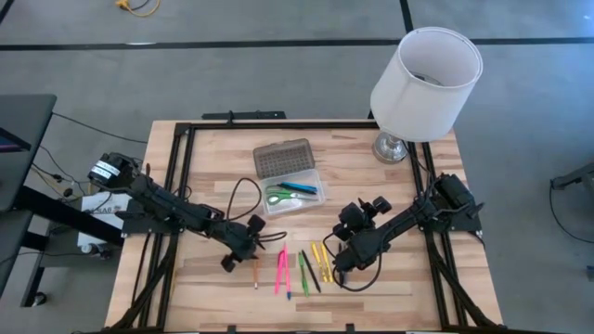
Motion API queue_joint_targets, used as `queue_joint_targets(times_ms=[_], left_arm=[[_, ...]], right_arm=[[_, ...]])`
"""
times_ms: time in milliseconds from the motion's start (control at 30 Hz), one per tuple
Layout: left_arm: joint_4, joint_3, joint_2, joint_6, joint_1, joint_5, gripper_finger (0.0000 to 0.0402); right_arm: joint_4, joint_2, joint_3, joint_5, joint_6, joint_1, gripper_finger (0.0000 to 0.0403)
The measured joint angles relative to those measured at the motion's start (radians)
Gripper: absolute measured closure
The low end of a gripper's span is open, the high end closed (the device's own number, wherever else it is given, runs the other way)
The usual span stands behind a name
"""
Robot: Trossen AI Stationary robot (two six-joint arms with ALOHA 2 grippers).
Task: Pick & place school supplies into a supply box
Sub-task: Put the orange pencil into the transparent supply box
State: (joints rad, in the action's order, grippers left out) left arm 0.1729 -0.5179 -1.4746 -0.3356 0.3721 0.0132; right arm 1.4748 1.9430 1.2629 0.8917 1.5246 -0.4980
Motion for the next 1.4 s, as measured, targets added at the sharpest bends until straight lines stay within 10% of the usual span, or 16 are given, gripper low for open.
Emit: queue_joint_targets(times_ms=[700,1067,1400], left_arm=[[0.006,-0.055,-0.201,-0.008,-0.003,0.056,0.0242],[-0.233,-0.042,-0.006,0.085,-0.008,-0.054,0.0242],[-0.439,-0.049,0.25,0.473,0.093,-0.01,0.0242]], right_arm=[[-0.007,0.0,0.0,0.0,-0.008,0.0,0.0287],[-0.008,0.0,0.0,0.0,-0.015,0.0,0.0287],[-0.012,0.0,0.0,0.003,-0.015,0.001,0.0287]])
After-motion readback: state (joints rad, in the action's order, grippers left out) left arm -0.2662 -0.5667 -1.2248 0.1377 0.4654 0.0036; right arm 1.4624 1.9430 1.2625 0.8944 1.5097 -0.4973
